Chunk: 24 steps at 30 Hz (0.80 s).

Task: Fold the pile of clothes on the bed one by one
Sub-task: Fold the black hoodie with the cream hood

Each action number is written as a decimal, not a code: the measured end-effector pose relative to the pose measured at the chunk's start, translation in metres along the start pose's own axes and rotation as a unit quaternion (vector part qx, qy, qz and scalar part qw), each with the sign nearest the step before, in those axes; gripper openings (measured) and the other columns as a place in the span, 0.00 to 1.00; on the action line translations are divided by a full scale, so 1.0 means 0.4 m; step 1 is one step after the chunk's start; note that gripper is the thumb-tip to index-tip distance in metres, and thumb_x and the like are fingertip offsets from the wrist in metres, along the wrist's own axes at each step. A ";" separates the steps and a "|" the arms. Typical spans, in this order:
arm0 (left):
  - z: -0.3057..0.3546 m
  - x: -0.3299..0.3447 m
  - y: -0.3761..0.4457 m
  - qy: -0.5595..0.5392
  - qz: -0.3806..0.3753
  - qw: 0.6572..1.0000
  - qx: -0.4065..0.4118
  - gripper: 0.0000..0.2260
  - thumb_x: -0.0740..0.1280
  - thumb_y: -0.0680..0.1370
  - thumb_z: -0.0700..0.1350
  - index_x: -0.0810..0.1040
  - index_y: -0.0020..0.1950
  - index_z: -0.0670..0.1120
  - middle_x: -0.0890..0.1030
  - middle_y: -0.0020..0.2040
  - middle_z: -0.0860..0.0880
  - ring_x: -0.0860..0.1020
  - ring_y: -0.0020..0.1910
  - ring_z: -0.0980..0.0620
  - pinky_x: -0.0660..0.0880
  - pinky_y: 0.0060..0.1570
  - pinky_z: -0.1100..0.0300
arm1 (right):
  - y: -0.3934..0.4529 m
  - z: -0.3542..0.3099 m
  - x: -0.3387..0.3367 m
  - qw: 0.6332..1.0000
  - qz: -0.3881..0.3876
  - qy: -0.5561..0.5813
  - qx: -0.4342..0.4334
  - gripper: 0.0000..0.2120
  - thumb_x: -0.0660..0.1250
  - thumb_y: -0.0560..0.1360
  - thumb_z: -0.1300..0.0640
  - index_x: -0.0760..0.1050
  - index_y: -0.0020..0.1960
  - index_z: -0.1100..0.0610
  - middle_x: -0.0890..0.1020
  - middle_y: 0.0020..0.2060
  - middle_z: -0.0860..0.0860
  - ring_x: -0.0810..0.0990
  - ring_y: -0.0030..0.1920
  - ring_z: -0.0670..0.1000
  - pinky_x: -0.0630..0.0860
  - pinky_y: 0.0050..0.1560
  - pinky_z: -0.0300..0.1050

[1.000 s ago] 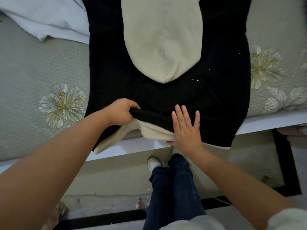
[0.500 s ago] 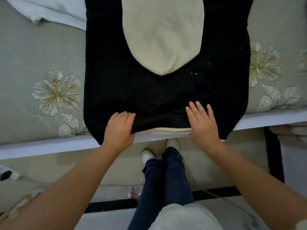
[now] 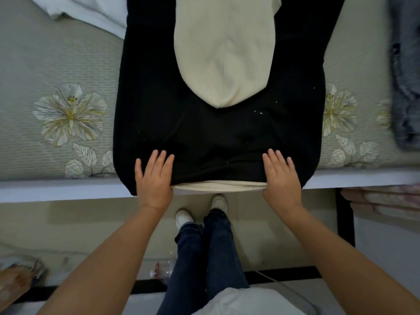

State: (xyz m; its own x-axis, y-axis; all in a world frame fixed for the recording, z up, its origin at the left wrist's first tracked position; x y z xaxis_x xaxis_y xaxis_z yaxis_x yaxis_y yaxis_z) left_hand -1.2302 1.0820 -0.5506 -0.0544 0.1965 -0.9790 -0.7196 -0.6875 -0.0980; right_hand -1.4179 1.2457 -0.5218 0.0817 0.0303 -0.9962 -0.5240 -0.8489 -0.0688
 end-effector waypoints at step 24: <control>-0.026 -0.419 0.235 0.036 0.058 0.994 0.085 0.21 0.64 0.66 0.23 0.75 0.58 0.31 0.77 0.56 0.32 0.74 0.58 0.33 0.66 0.60 0.39 | 0.174 0.084 -0.311 0.996 0.075 -0.012 0.044 0.19 0.68 0.56 0.79 0.79 0.46 0.70 0.82 0.42 0.65 0.79 0.50 0.69 0.58 0.56 0.77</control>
State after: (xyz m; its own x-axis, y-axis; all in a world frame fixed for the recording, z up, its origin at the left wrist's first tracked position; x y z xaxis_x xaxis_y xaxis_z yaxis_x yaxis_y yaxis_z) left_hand -1.2813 0.9772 -0.3977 -0.0988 0.0675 -0.9928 -0.8187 -0.5726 0.0426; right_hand -1.4931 1.2006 -0.4045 -0.0226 -0.0804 -0.9965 -0.6019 -0.7947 0.0777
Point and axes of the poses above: each hand's wrist, its own y-axis towards the middle knuckle, its own x-axis out of the palm, z = x × y, the point moved 3 cm from there along y, towards the middle knuckle
